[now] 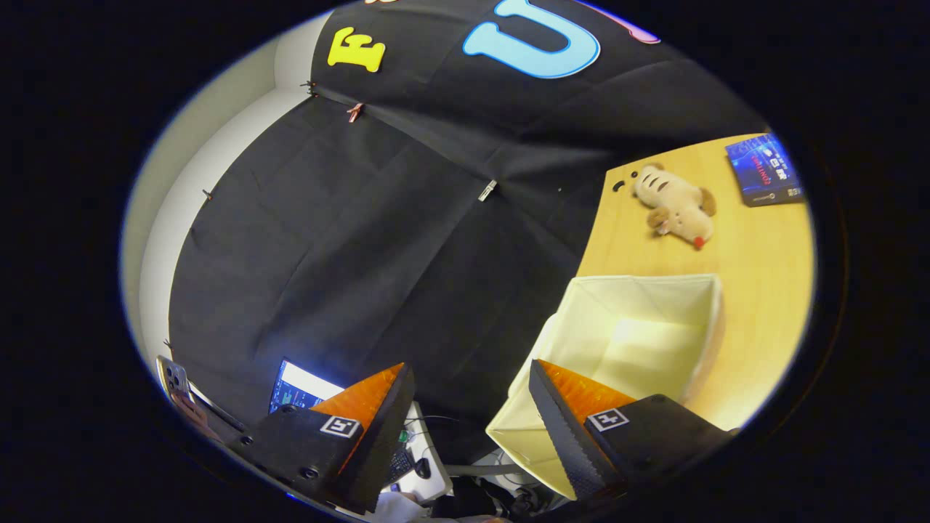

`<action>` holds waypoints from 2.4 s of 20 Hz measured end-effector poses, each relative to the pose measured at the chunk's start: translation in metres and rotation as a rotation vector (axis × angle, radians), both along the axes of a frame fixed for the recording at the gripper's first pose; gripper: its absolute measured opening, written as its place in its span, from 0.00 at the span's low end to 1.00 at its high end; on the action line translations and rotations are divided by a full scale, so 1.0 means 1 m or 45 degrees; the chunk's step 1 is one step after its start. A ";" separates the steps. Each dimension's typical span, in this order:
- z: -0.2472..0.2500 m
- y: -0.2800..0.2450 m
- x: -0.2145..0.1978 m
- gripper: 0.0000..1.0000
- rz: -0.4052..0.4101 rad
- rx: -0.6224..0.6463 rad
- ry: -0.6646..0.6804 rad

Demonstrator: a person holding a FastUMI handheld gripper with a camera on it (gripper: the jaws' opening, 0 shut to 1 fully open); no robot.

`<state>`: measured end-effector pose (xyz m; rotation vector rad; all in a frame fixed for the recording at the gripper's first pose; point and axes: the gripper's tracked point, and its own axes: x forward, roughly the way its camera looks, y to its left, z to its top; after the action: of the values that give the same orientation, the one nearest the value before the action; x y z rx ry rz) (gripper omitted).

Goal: Open the storage box then place both shoes into the box .Put the left shoe in first, then the right shoe, with the right side of both shoes facing outward in a uniform manner.

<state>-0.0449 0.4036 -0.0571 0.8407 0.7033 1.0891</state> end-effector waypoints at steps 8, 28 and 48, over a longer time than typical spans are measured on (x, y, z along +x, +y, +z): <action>-0.069 -0.147 0.027 0.97 -0.330 -0.262 0.031; -0.330 -0.343 -0.008 0.66 -0.440 -1.056 0.466; -0.330 -0.345 0.009 0.06 -0.557 -1.085 0.465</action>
<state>-0.0356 0.0584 -0.3868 0.4066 1.1110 0.1768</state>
